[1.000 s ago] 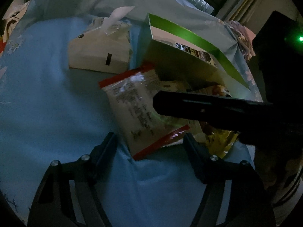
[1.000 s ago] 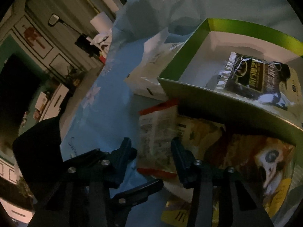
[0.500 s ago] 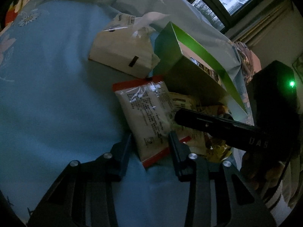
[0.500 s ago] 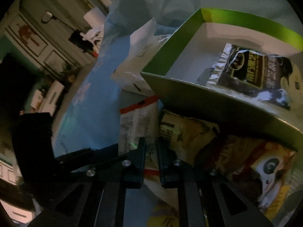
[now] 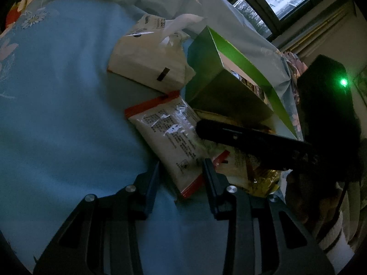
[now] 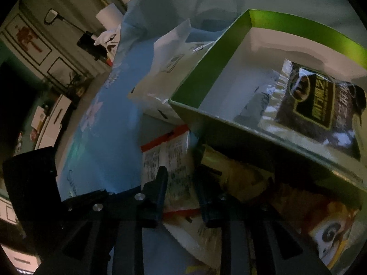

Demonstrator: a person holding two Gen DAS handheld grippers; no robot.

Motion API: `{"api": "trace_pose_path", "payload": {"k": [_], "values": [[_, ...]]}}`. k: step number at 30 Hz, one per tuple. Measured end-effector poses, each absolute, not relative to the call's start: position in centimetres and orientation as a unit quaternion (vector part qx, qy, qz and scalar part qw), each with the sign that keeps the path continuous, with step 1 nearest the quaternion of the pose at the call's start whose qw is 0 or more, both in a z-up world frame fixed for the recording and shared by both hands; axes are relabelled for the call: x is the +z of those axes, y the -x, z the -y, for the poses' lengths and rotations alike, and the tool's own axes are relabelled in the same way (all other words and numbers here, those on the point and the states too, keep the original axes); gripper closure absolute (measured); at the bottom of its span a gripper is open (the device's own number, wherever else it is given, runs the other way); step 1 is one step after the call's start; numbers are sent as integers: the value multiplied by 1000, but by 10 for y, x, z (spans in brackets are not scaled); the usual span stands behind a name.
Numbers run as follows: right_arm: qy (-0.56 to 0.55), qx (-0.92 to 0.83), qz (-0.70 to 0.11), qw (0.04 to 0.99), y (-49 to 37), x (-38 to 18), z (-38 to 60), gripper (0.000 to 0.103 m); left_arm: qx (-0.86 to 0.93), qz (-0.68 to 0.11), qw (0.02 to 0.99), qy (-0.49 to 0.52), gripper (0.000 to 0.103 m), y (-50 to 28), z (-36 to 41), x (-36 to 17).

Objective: Organize snacks
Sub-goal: 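Grasp the white red-edged snack packet with the left gripper, then carry the white red-edged packet into the green box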

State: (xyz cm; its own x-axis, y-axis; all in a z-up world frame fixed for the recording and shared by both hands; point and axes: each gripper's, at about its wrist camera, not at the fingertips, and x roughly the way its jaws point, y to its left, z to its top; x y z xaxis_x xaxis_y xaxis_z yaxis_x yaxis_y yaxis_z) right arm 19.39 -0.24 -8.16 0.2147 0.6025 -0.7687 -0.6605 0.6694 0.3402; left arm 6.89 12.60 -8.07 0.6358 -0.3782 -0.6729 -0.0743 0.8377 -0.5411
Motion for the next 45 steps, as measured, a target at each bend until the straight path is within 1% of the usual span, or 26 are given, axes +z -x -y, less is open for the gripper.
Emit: {"api": "trace_pose_path", "payload": {"k": [3, 5, 7, 8, 10, 12, 16, 23, 29, 39, 45], "values": [[27, 418, -482, 770, -195, -85, -3, 67, -87, -418, 861, 275, 67, -69, -127, -81], [38, 419, -478, 771, -192, -84, -5, 67, -83, -417, 860, 281, 70, -70, -129, -81], [44, 416, -467, 779, -188, -84, -3, 73, -78, -416, 861, 282, 71, -68, -130, -80], [47, 417, -460, 782, -185, -84, -1, 74, -74, -416, 862, 278, 71, -68, -128, -79], [38, 422, -454, 784, -184, -84, 3, 79, -70, -416, 866, 268, 71, -67, -126, -78], [24, 426, -450, 784, -182, -82, 11, 82, -67, -416, 869, 258, 71, -65, -122, -75], [20, 430, -433, 792, -170, -73, 19, 82, -67, -411, 878, 237, 71, -61, -113, -65], [-16, 439, -395, 807, -144, -54, 44, 82, -74, -377, 901, 201, 71, -44, -94, -36], [-30, 434, -364, 824, -126, -38, 67, 82, -90, -360, 909, 189, 71, -43, -78, -20], [-66, 408, -325, 851, -126, -14, 117, 82, -124, -334, 921, 160, 71, -70, -40, 9], [-82, 389, -308, 864, -137, 1, 140, 82, -138, -320, 928, 134, 71, -99, -25, 28]]}}
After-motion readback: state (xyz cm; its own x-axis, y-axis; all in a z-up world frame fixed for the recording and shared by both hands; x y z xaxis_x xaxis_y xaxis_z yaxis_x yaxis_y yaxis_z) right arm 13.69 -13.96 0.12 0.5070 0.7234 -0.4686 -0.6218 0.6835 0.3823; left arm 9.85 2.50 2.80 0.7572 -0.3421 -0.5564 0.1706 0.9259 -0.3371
